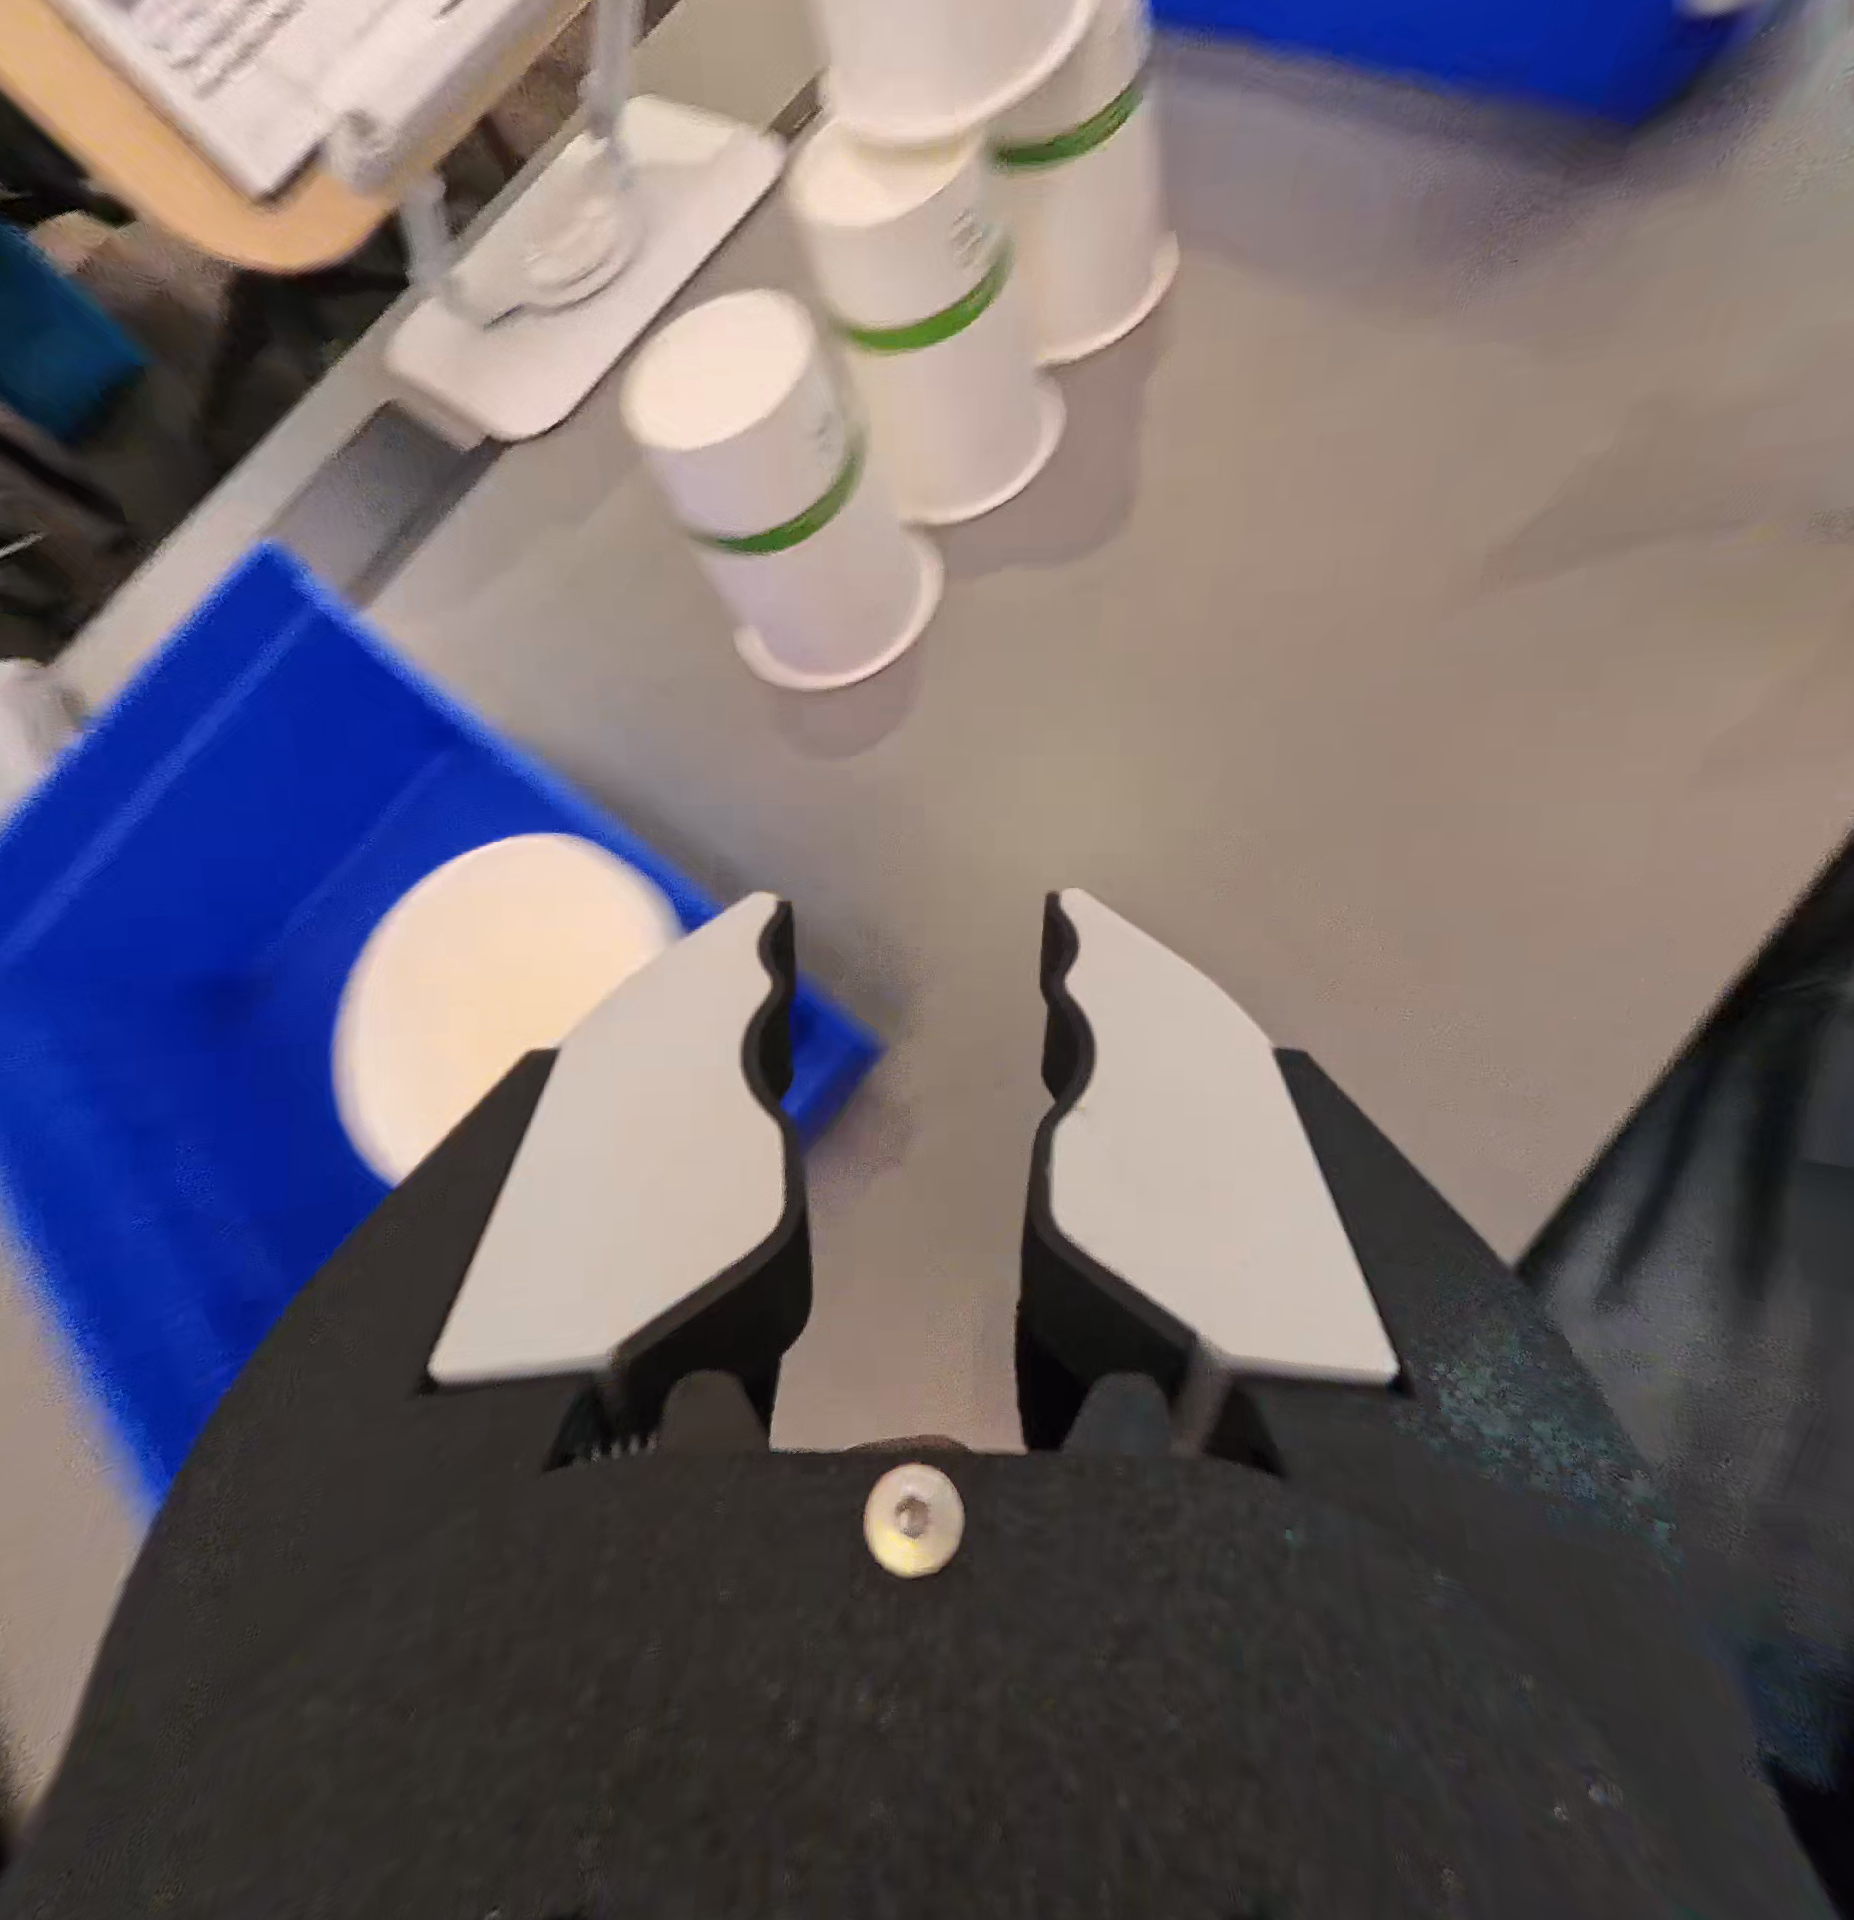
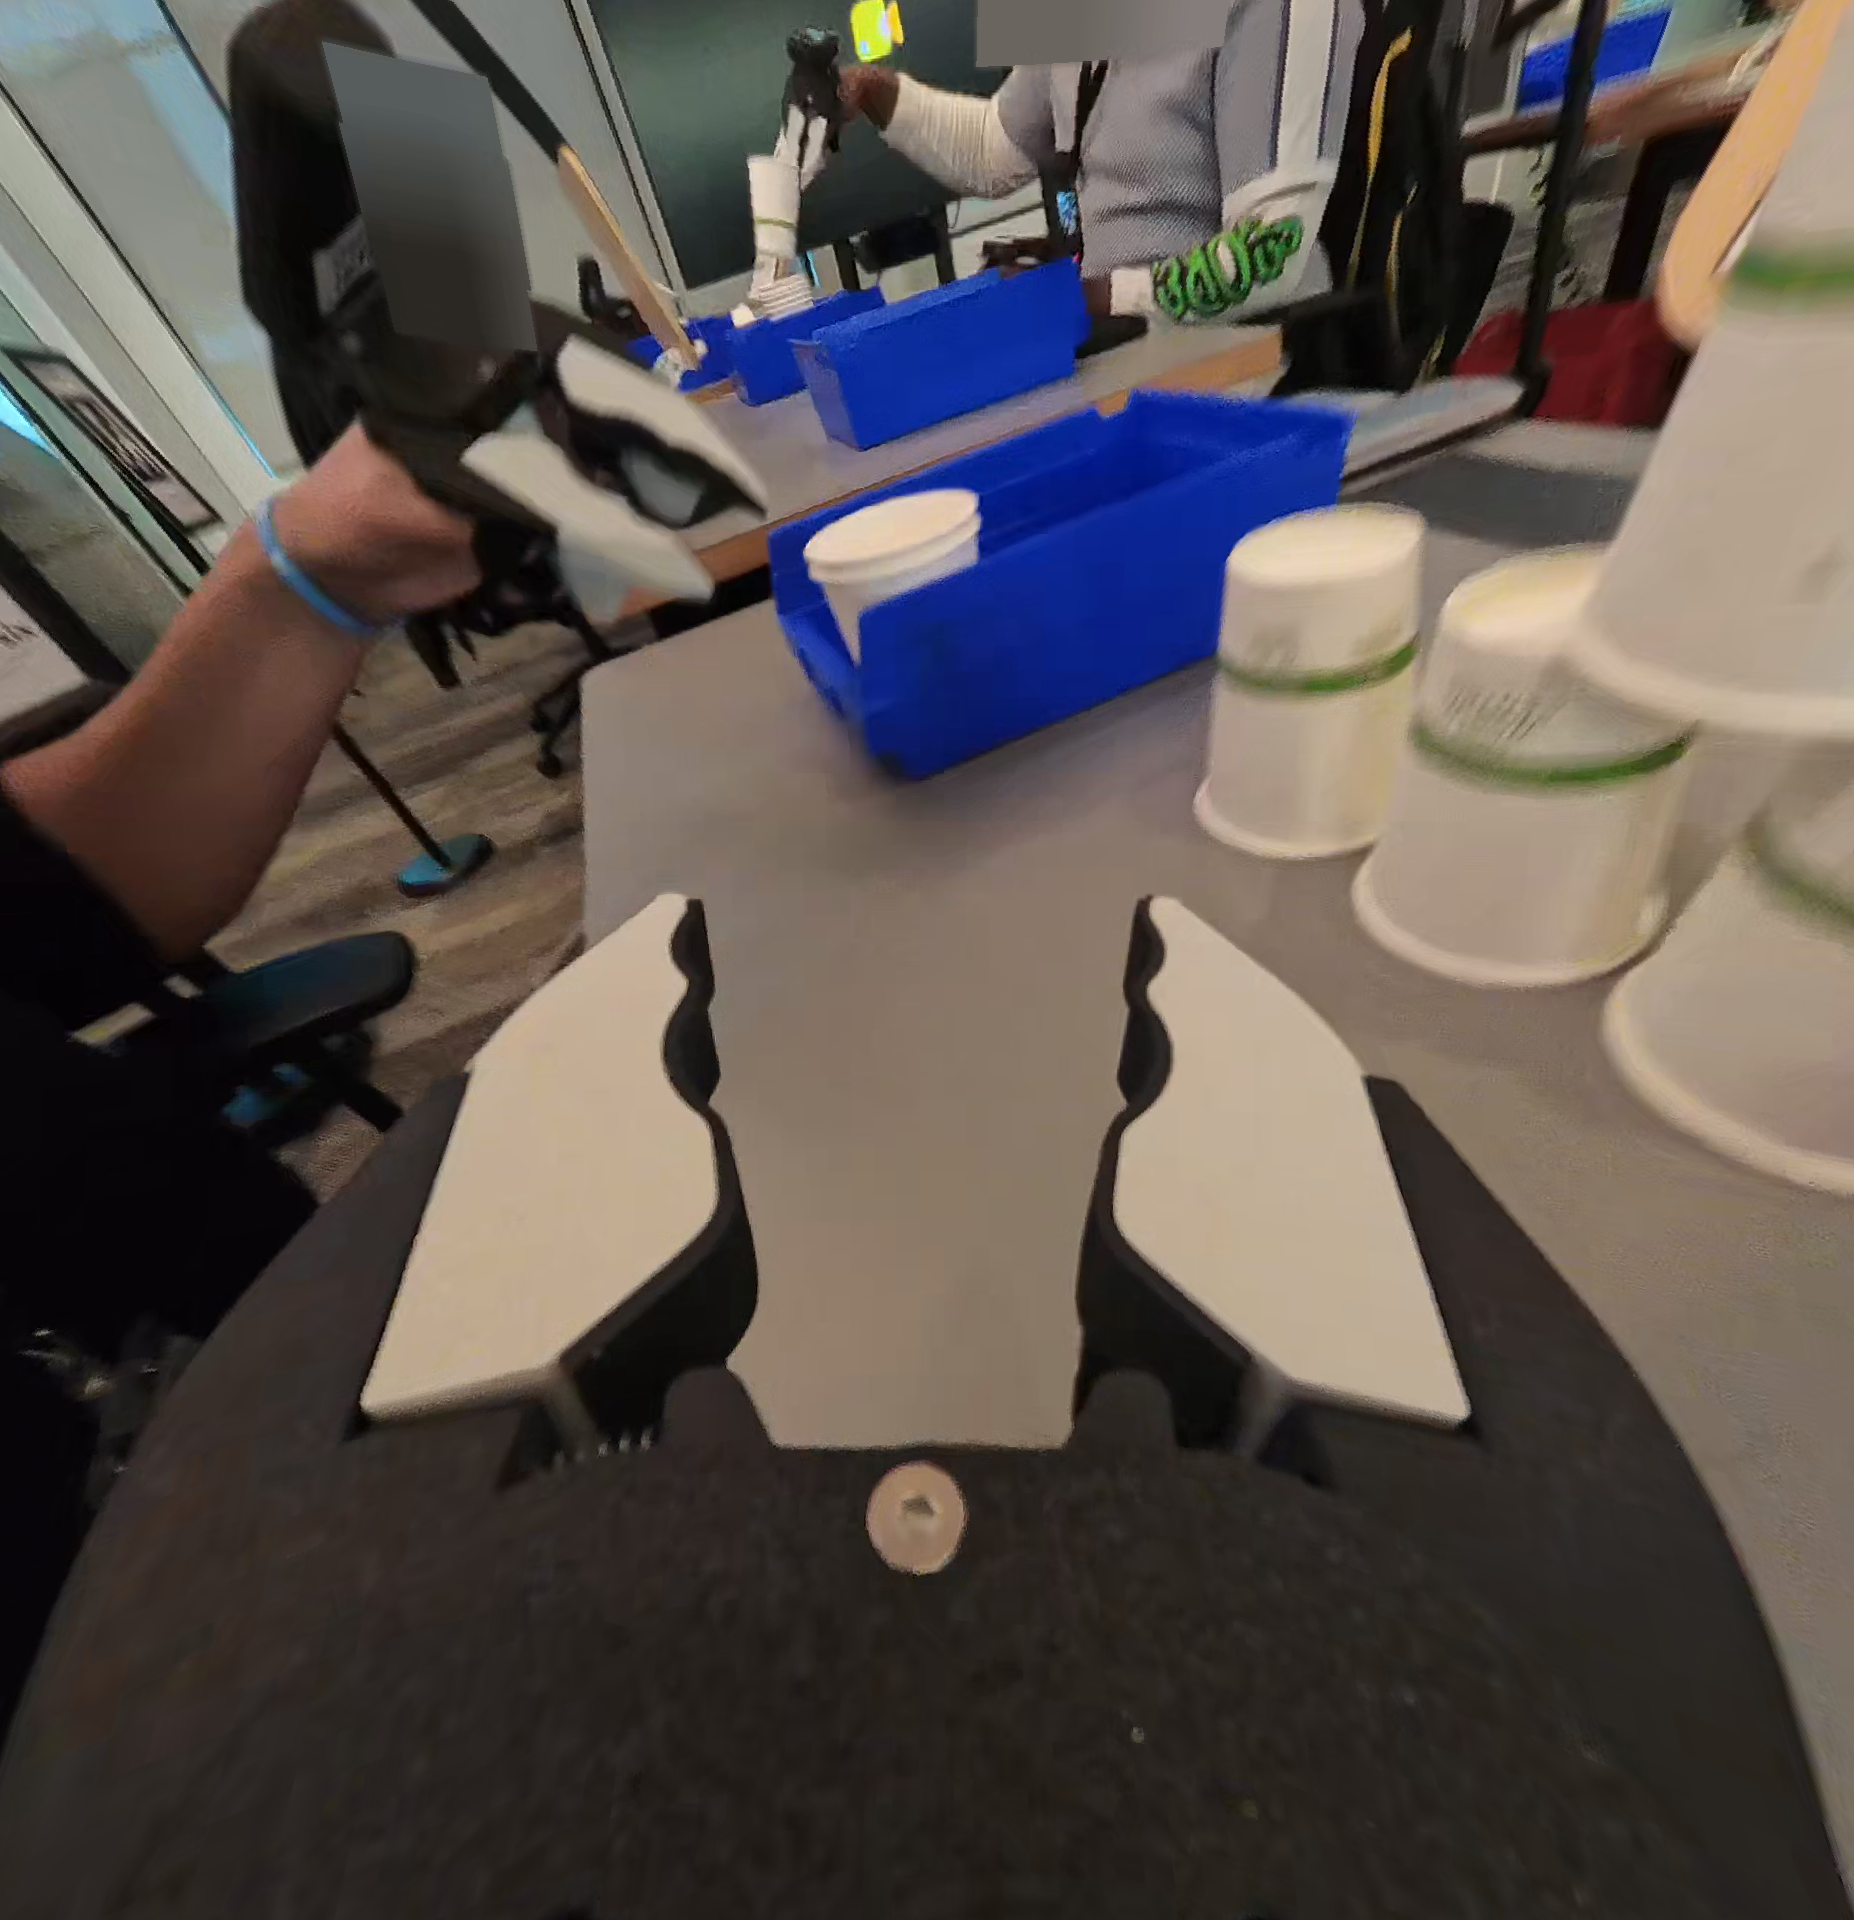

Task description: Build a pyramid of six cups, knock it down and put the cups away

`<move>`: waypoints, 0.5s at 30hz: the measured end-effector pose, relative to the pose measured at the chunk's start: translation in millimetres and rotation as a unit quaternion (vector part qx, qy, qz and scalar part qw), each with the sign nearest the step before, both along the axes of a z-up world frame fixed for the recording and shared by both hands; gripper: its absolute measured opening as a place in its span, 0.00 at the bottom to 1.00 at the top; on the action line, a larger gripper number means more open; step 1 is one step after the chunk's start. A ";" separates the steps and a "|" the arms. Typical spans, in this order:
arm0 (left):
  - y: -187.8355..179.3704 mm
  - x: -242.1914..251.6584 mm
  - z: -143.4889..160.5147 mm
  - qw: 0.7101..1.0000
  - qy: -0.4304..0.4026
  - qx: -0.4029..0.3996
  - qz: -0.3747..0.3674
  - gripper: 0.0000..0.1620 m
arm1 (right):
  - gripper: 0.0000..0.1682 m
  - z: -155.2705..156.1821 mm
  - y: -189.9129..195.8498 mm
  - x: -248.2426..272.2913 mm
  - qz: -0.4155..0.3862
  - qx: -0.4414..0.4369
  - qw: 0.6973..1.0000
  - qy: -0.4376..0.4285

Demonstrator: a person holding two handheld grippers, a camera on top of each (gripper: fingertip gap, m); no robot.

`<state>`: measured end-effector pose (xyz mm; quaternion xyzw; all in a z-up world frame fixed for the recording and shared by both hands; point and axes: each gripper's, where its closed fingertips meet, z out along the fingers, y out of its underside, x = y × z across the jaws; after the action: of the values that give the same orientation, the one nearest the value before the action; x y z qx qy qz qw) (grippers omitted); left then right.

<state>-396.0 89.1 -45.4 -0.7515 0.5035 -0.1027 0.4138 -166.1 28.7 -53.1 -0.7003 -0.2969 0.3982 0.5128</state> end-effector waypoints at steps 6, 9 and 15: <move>36.4 -52.7 -6.2 0.989 0.149 -0.025 0.000 0.13 | 0.41 -33.4 -24.3 -13.8 0.044 -0.051 0.997 0.048; 51.0 -64.5 -17.2 0.980 0.197 -0.023 -0.002 0.13 | 0.40 -41.9 -24.6 -13.8 0.049 -0.068 0.995 0.053; 58.6 -63.8 -25.5 0.978 0.207 -0.031 -0.023 0.09 | 0.41 -37.7 -23.9 -10.3 0.045 -0.058 0.996 0.057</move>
<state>-459.8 147.7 -70.9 -0.7575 0.5917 0.0303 0.2741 -176.3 4.8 -90.8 -0.6910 -0.2749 0.4766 0.4689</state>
